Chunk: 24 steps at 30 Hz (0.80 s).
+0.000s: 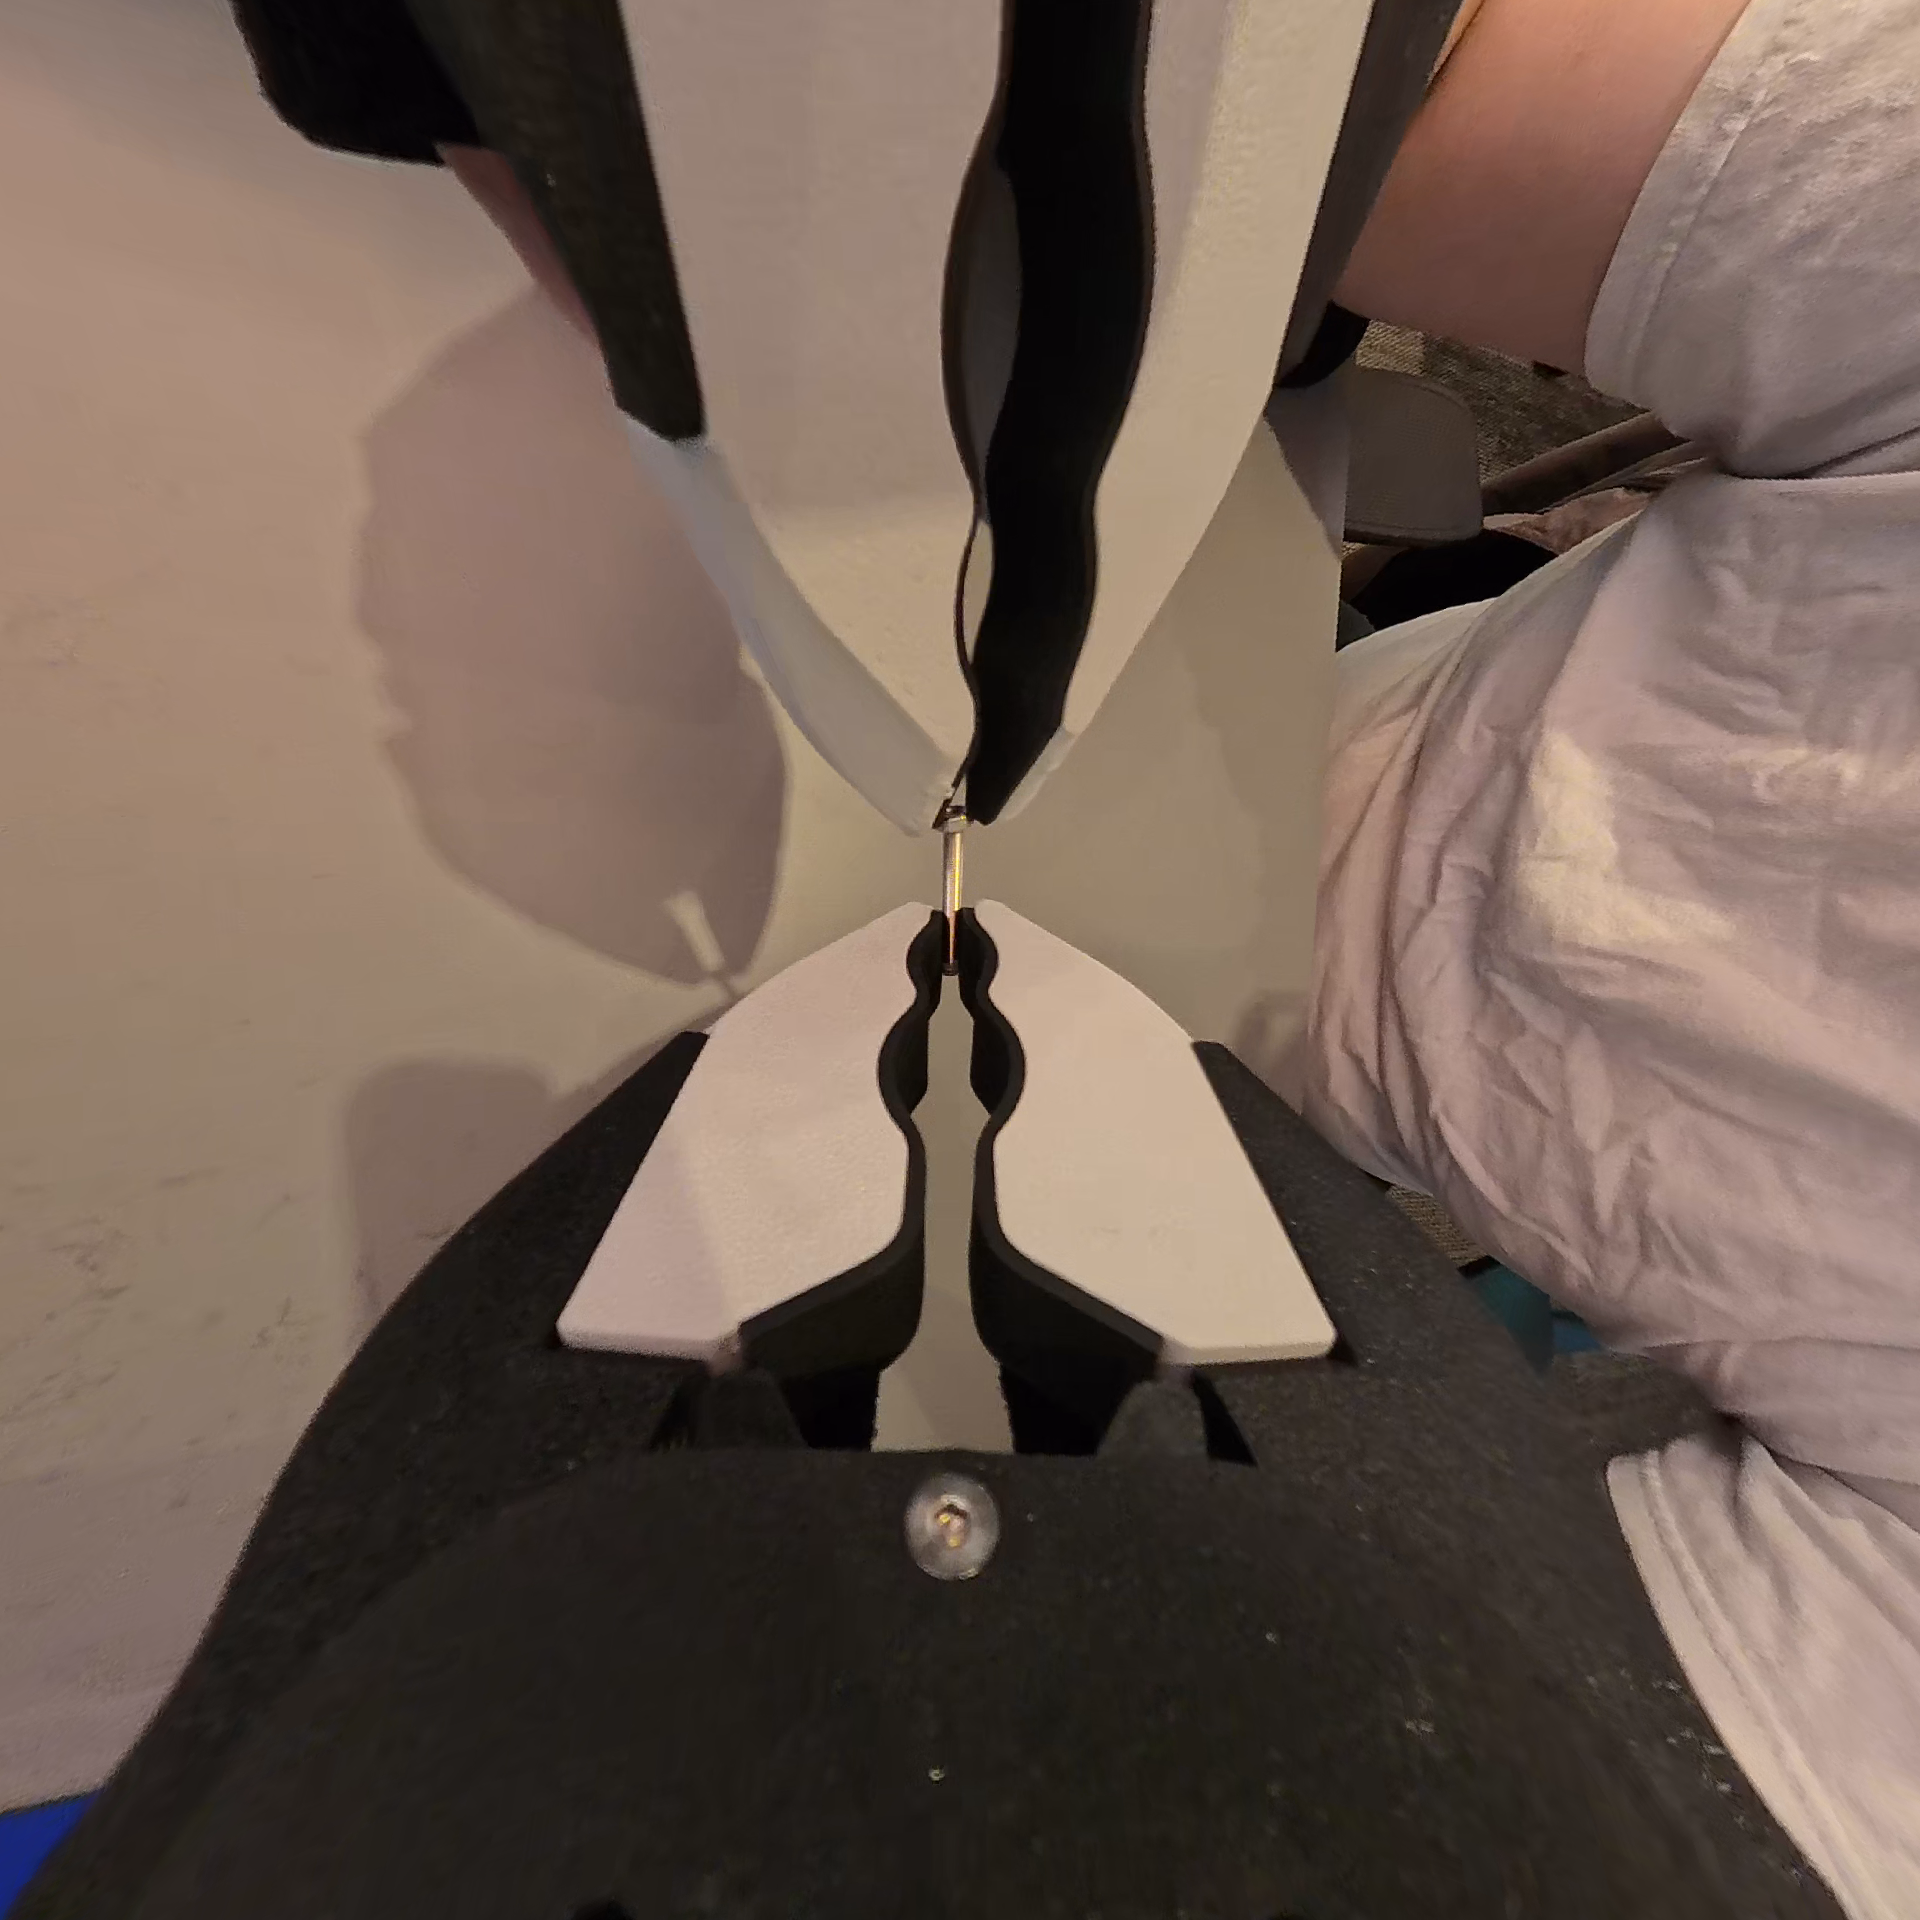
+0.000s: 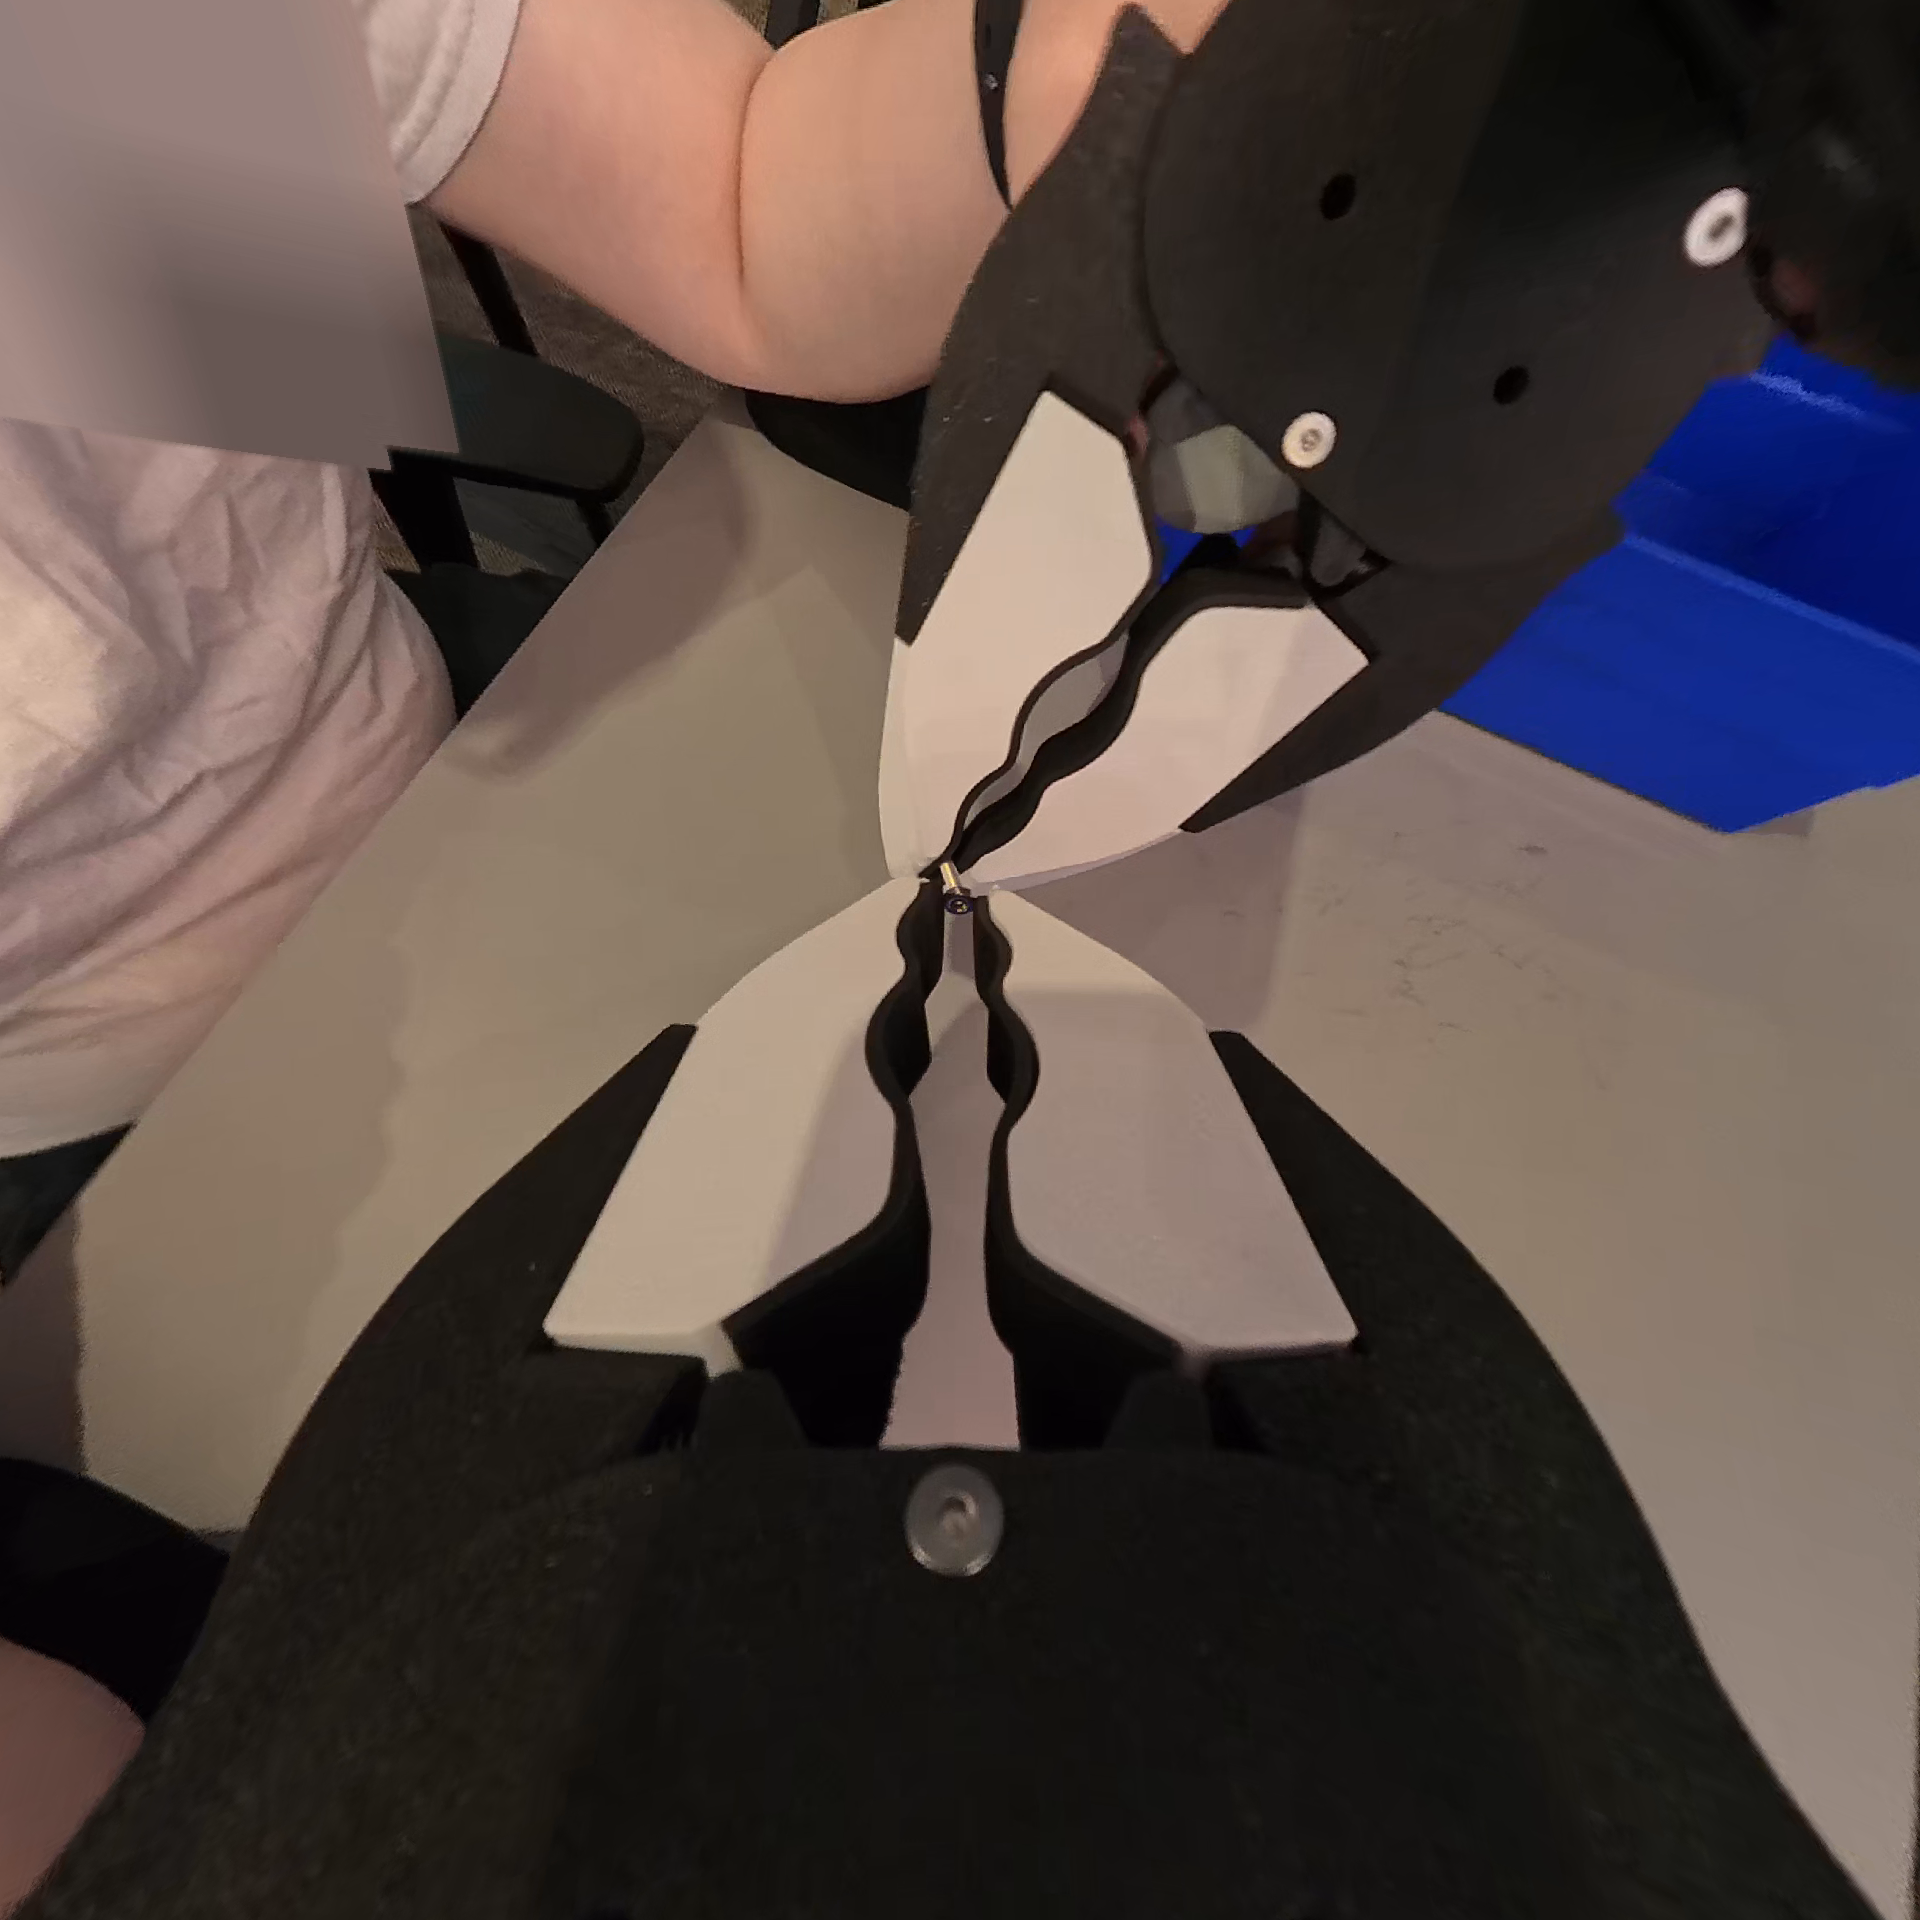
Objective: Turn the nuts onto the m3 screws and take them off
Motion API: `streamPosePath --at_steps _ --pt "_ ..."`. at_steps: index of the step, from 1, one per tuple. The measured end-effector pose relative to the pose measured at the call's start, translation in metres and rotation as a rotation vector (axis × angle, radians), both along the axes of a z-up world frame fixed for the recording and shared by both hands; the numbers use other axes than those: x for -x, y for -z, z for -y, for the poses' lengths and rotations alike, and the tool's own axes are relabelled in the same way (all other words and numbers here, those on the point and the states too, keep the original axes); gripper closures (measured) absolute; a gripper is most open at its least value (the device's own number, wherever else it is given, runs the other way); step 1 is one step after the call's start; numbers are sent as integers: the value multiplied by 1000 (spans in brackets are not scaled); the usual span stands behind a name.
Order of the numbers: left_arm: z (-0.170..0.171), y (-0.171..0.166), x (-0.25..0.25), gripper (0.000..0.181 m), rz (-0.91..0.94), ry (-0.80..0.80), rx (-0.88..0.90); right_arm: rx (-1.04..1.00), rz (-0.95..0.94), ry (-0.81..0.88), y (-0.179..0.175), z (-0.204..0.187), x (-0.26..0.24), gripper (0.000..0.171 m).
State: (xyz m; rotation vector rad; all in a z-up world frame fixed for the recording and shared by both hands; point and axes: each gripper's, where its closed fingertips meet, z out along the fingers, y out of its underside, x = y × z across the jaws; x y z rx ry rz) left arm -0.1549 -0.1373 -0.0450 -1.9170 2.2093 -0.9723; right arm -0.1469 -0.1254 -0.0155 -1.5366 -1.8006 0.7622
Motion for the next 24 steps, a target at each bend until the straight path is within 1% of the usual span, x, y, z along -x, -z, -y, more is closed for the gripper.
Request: streamPosePath --at_steps 9,18,24 --pt "-17 0 -1 179 6 -78 -81 120 0 169 -3 -16 2 166" --pt "-34 3 -1 179 -9 -141 -183 360 -19 386 -3 -28 5 166" --pt "-37 6 -1 179 -22 -152 -201 437 -16 448 1 -30 5 166"
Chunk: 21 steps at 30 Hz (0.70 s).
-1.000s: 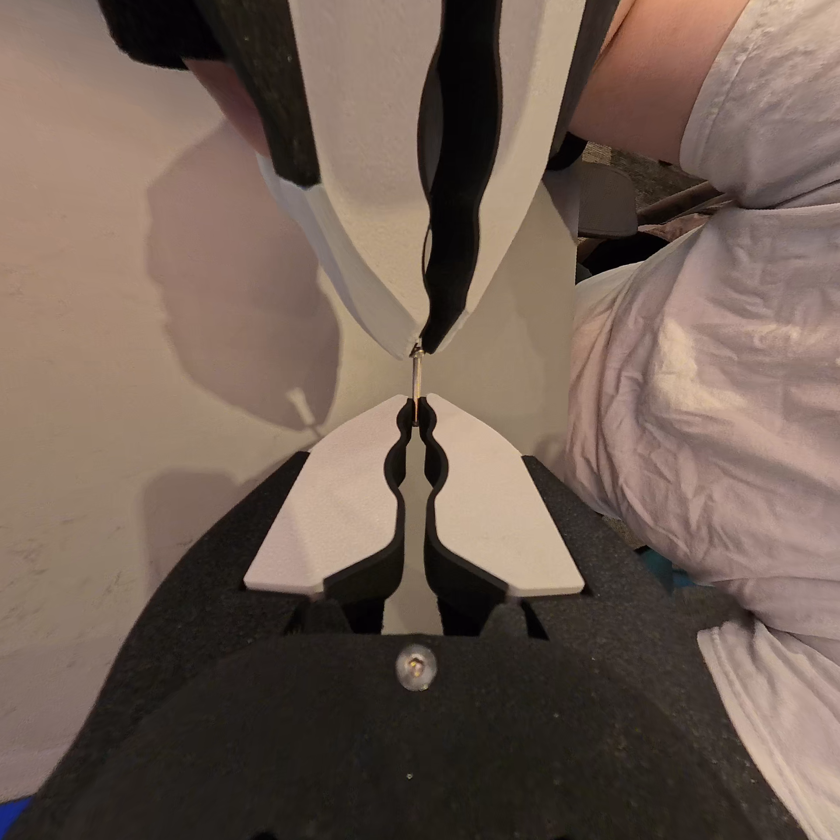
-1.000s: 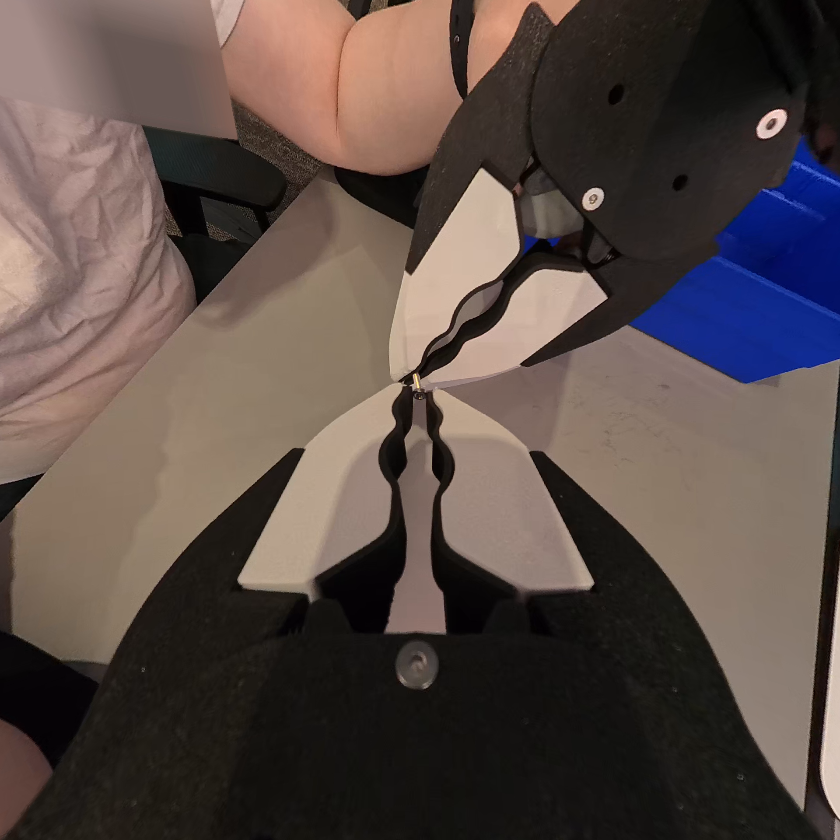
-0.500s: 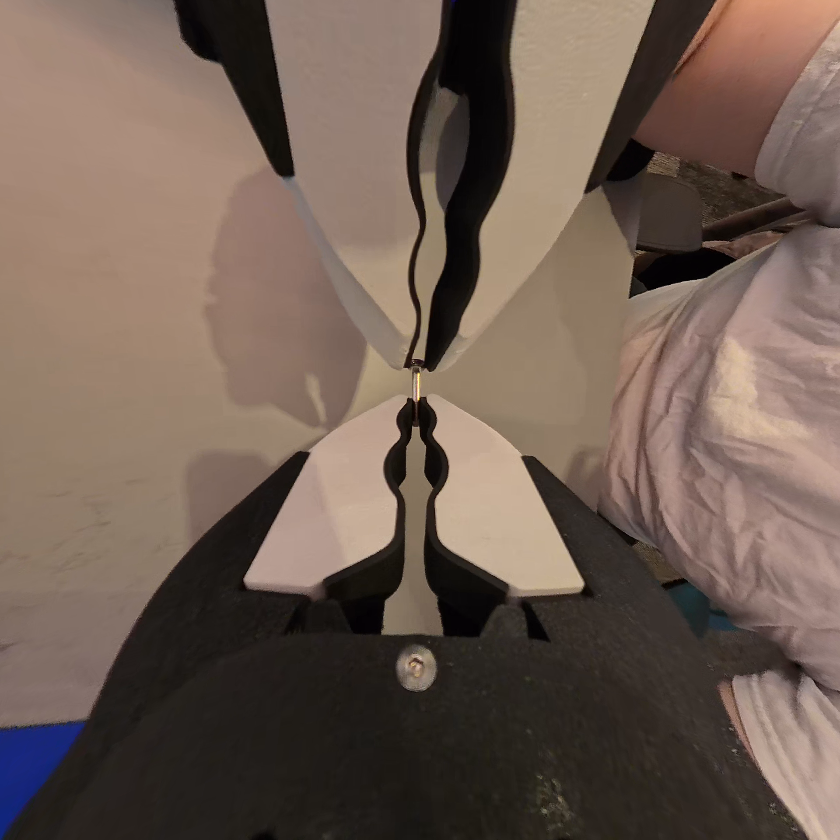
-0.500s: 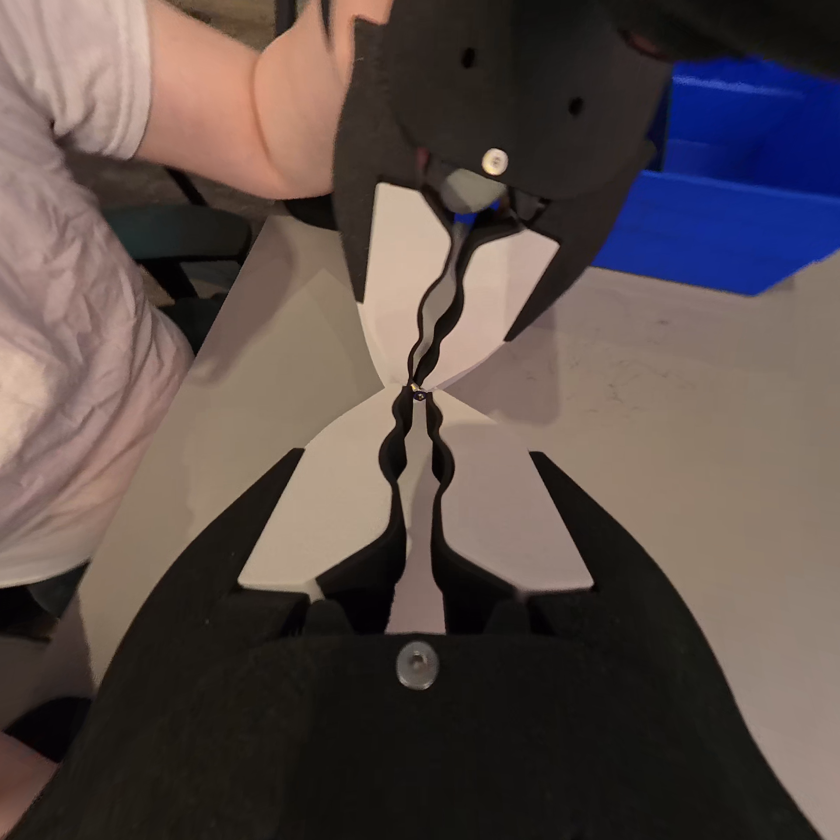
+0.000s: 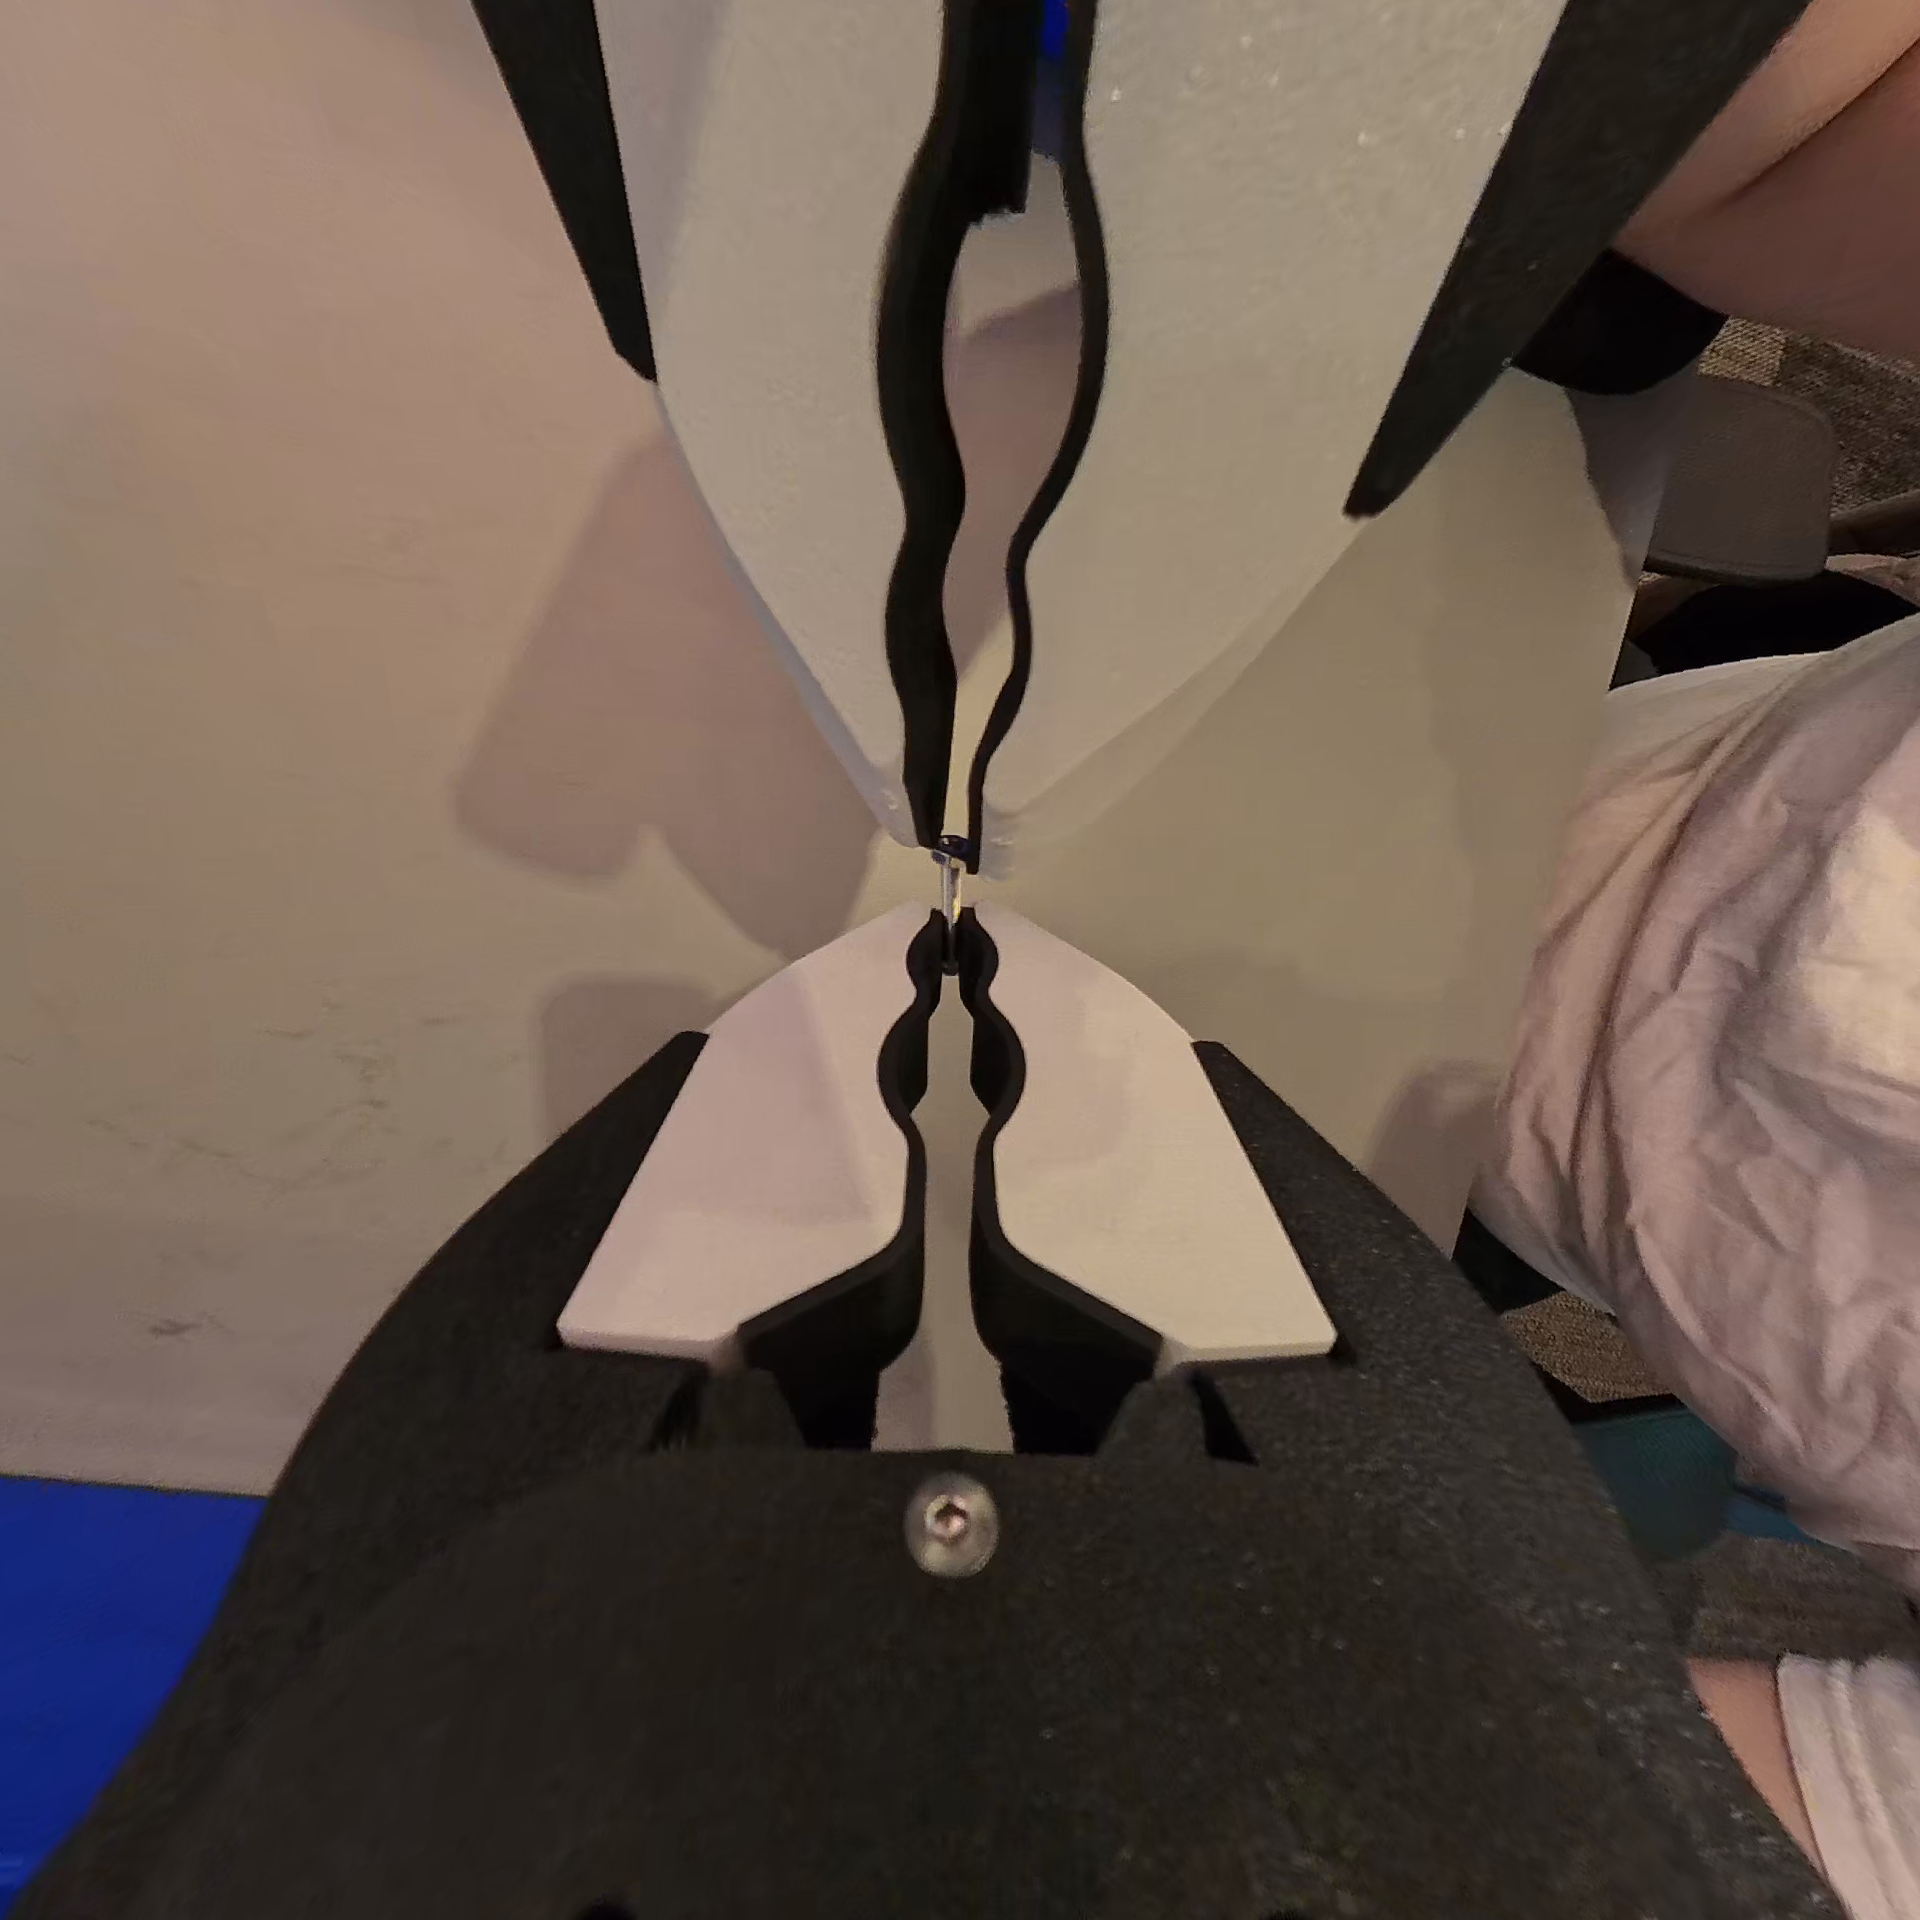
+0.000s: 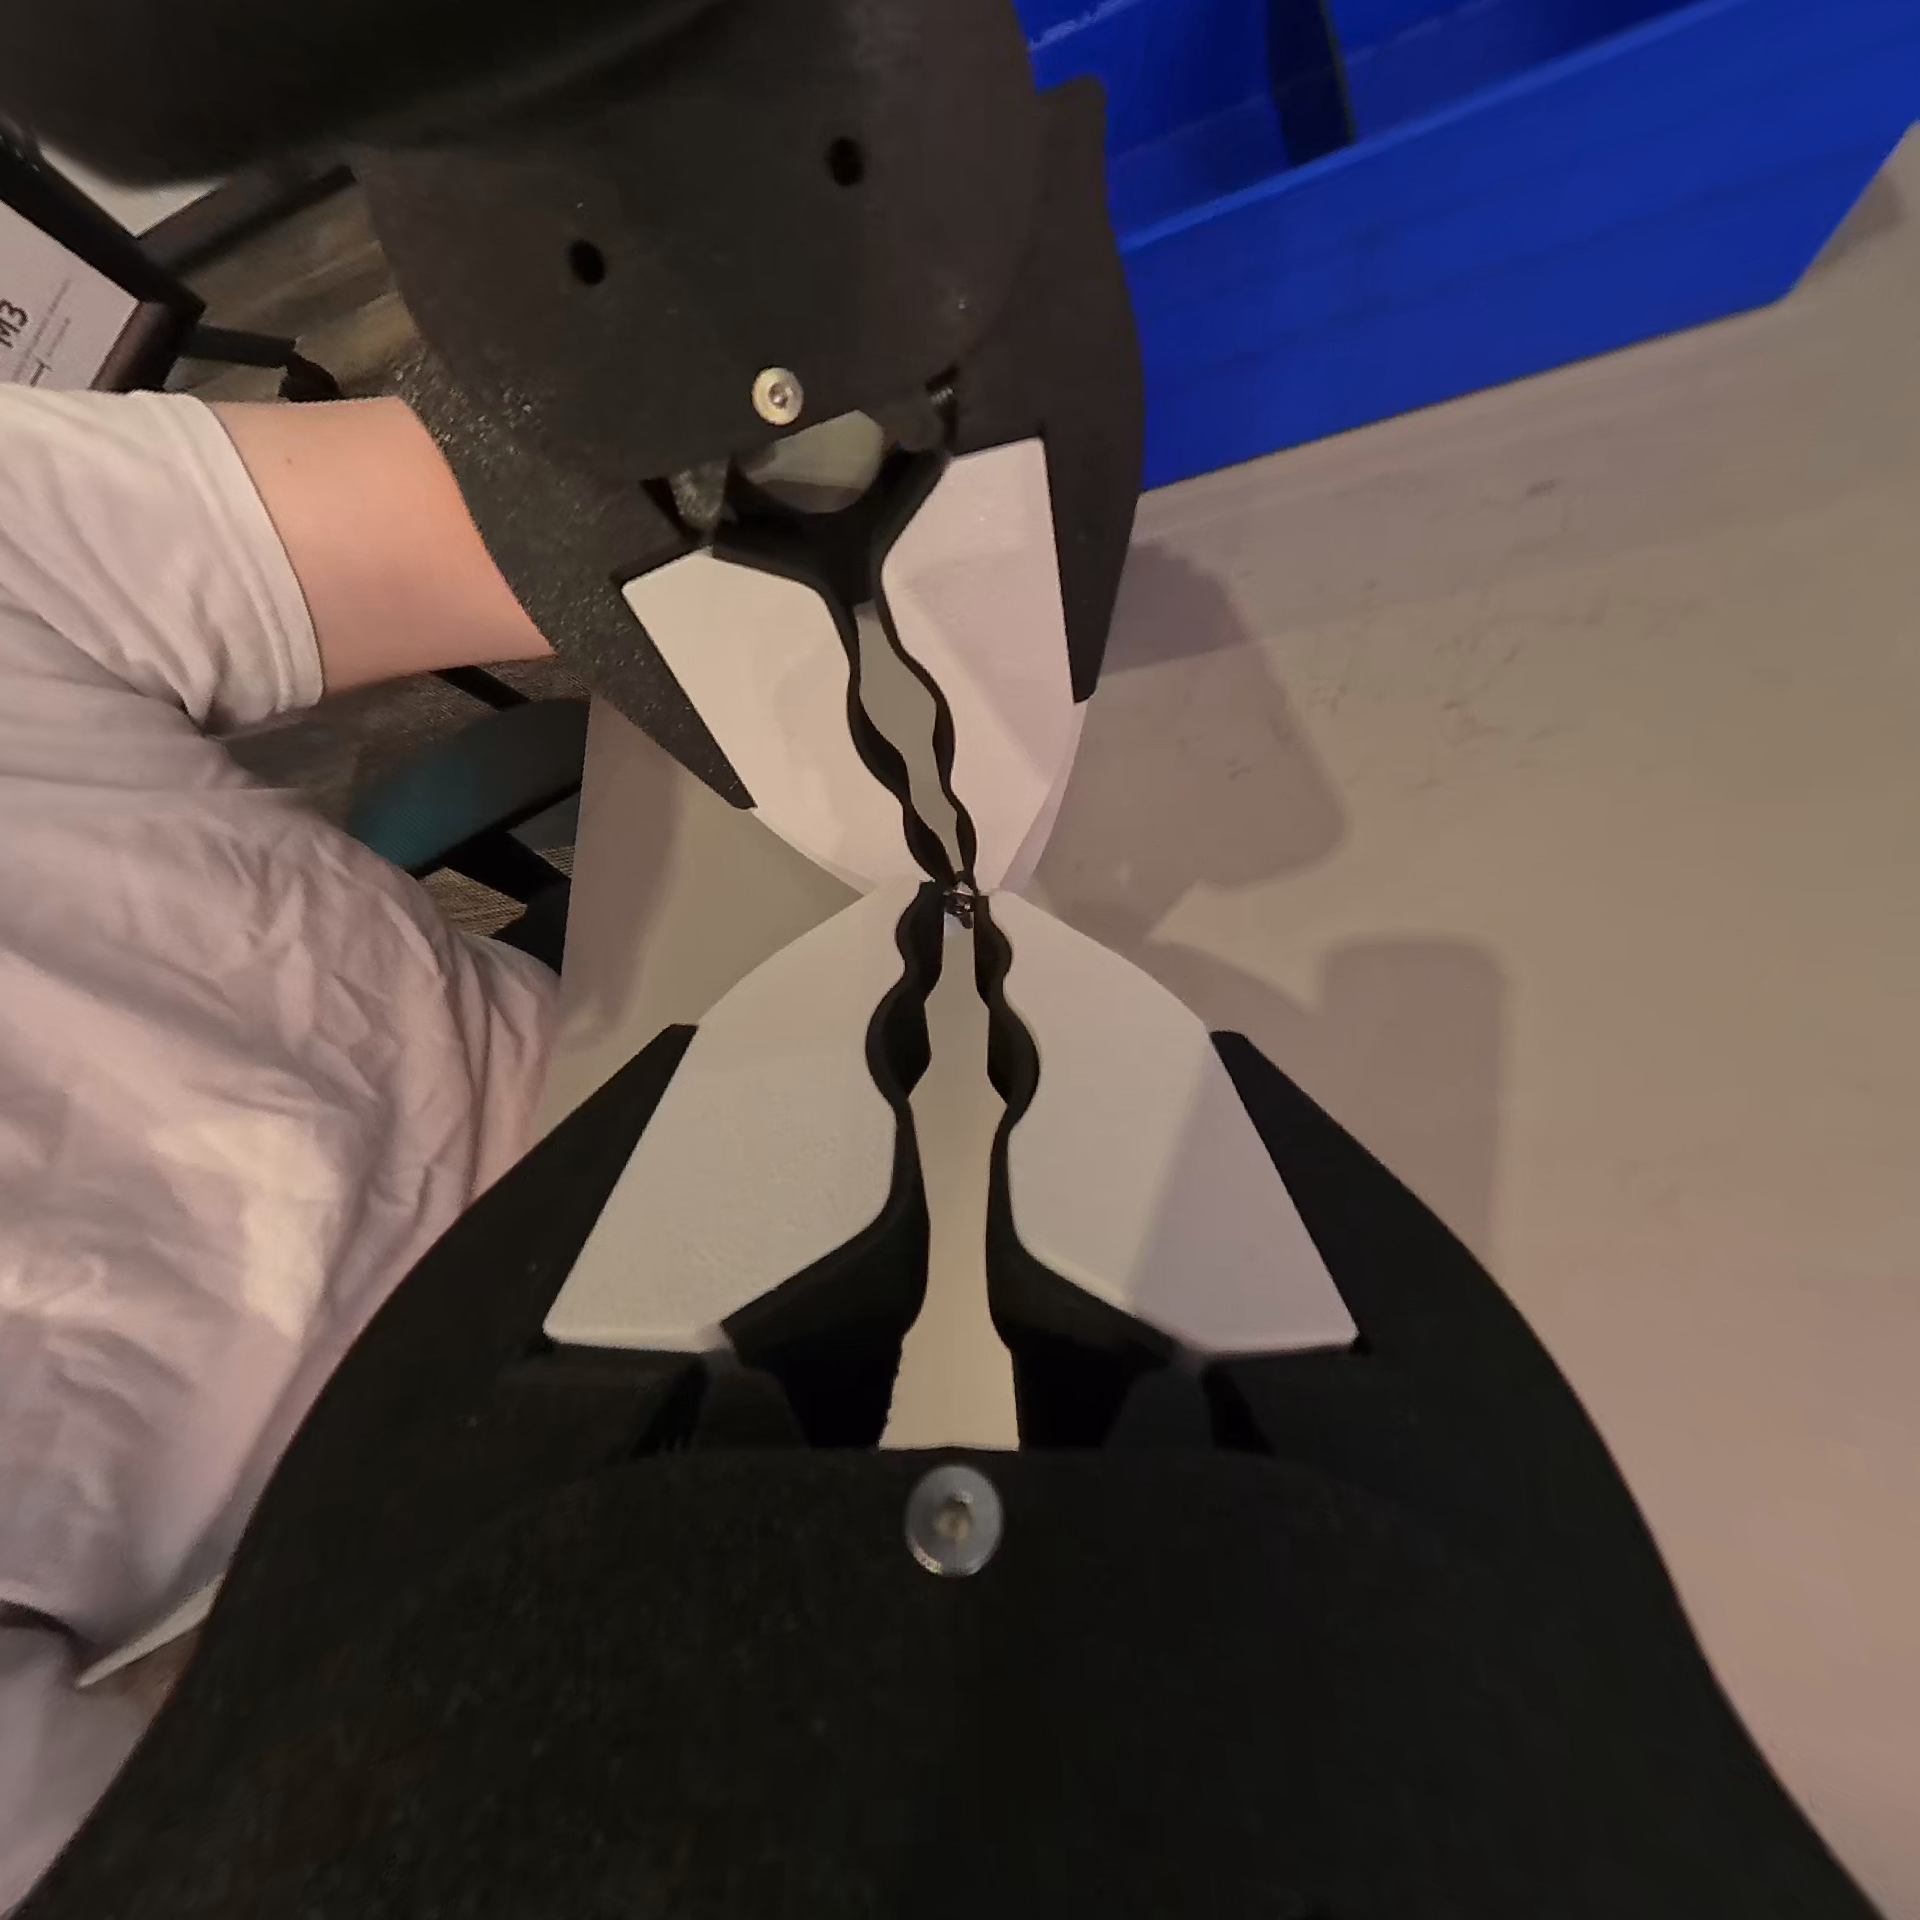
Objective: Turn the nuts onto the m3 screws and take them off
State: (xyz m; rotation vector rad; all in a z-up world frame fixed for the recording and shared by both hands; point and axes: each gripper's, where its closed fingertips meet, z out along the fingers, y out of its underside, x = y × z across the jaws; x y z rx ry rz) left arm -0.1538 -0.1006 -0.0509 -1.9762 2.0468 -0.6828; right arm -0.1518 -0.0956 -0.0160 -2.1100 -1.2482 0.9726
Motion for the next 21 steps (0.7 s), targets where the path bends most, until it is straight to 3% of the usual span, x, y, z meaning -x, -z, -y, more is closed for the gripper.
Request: streamPosePath --at_steps 14,21 --pt "4 -3 -2 179 21 11 21 49 38 14 2 5 -8 166" --pt "8 -6 1 179 31 33 64 -154 119 -119 3 9 -10 166"
